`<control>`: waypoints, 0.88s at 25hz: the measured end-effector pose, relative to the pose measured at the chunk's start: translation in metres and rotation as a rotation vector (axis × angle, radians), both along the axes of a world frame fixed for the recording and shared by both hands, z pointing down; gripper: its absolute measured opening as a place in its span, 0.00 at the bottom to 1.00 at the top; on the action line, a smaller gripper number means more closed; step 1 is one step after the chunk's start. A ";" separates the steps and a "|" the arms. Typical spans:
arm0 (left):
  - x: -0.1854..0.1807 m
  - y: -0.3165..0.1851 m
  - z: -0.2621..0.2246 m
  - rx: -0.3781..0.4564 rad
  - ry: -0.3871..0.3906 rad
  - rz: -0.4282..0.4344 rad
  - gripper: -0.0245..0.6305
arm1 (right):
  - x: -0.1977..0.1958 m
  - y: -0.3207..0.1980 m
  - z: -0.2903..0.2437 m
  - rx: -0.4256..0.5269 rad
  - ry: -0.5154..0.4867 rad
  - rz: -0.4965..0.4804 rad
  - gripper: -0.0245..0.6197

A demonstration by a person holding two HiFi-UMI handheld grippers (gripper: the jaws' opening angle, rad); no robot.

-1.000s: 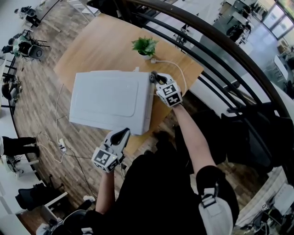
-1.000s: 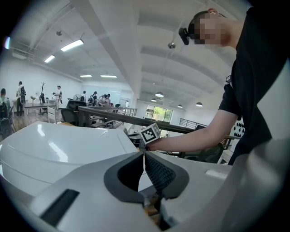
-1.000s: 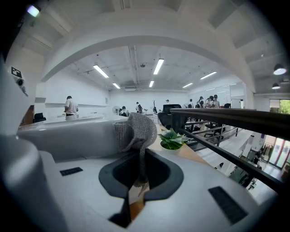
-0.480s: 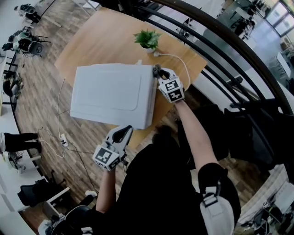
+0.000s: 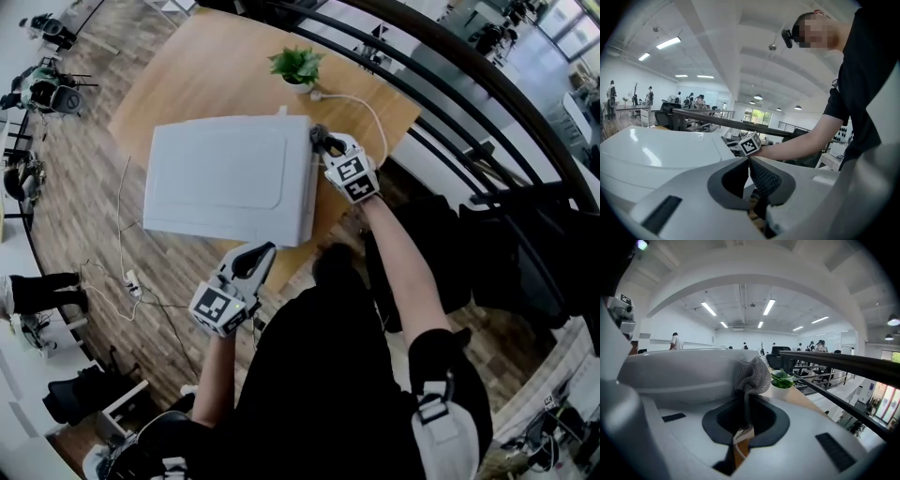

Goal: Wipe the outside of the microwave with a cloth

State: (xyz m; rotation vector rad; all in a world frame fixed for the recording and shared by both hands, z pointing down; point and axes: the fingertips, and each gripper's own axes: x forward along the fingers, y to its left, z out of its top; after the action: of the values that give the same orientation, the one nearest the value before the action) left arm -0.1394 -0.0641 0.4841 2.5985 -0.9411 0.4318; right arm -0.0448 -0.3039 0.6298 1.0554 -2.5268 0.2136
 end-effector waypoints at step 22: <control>0.012 0.015 0.005 -0.021 0.042 0.062 0.05 | -0.010 0.065 0.014 -0.052 -0.040 0.018 0.05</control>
State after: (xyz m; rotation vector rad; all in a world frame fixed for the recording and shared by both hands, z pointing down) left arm -0.1278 -0.0491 0.4892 2.6130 -0.8392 0.3989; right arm -0.0549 -0.2387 0.6434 1.0639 -2.5338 0.3069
